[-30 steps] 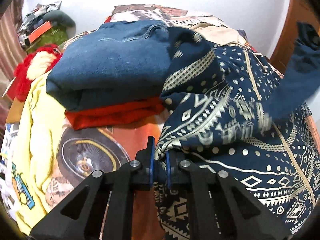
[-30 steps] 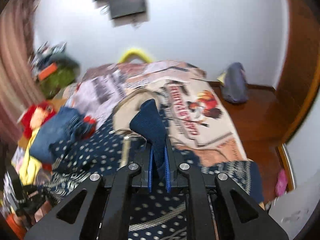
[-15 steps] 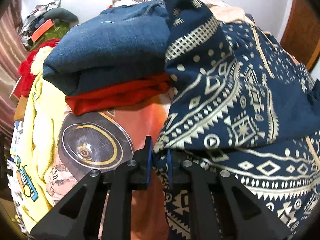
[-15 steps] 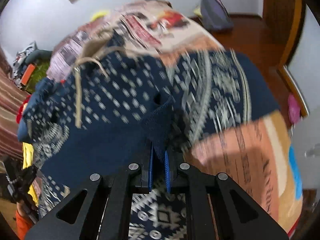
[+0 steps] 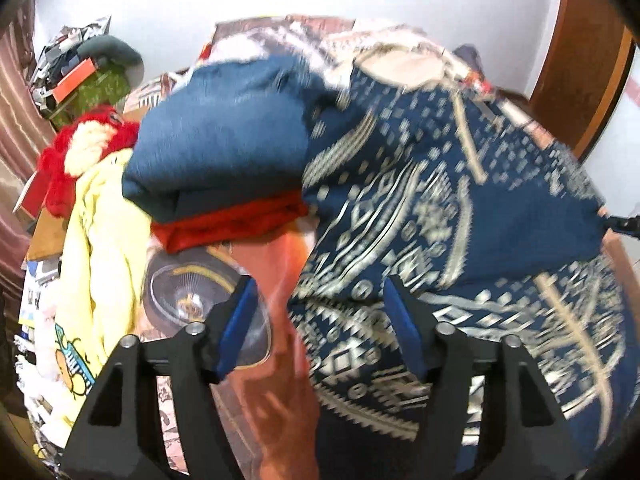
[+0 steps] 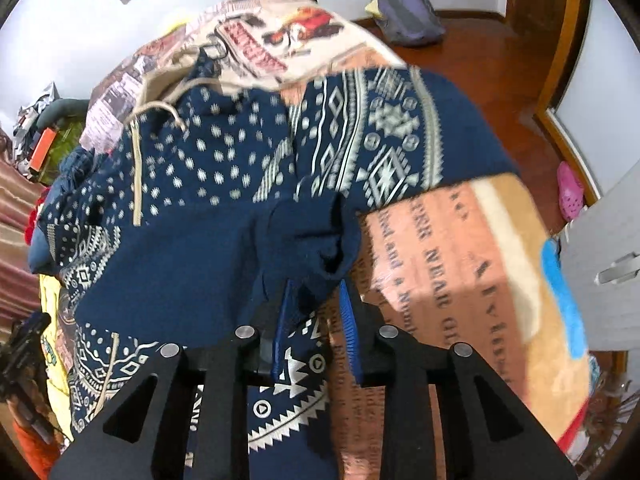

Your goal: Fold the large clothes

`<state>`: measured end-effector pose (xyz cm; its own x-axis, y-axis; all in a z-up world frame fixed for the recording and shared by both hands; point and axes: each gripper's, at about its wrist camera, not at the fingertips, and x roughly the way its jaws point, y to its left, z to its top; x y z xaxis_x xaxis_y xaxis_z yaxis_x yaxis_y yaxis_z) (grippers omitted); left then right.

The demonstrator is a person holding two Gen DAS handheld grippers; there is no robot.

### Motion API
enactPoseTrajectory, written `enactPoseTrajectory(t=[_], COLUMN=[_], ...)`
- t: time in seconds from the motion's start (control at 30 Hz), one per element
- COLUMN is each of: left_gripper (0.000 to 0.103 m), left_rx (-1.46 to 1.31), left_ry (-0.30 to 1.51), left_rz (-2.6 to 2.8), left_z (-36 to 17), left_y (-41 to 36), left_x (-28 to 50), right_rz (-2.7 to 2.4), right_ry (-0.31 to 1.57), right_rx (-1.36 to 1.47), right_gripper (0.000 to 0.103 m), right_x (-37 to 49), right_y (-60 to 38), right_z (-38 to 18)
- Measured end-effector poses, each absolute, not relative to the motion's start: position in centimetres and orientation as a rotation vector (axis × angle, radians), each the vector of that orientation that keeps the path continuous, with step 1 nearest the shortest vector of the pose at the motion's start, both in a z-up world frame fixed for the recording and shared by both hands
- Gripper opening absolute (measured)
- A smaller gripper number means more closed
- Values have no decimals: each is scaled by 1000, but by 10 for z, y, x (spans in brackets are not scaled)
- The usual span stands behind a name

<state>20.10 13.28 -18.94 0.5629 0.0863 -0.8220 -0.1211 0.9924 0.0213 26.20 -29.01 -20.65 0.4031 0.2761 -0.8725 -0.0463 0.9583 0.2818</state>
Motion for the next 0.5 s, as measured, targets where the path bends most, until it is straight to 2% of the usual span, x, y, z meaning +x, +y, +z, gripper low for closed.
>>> enactPoseTrajectory(t=[0.1,0.3,0.5], left_gripper=[68,71,75], left_rx=[-53,-89,-108], left_ry=[922,835,791], left_rz=[95,33,3], left_z=[-171,-135,-122], left_y=[123,104,84], left_x=[209,237,268], right_rz=[194,137,60], right_ry=[1076,927,899], right_rx=[249,318,375], right_gripper=[24,42,51], right_x=[261,259,267], right_y=[-303,-337,-366], right_z=[-186,-151,-153])
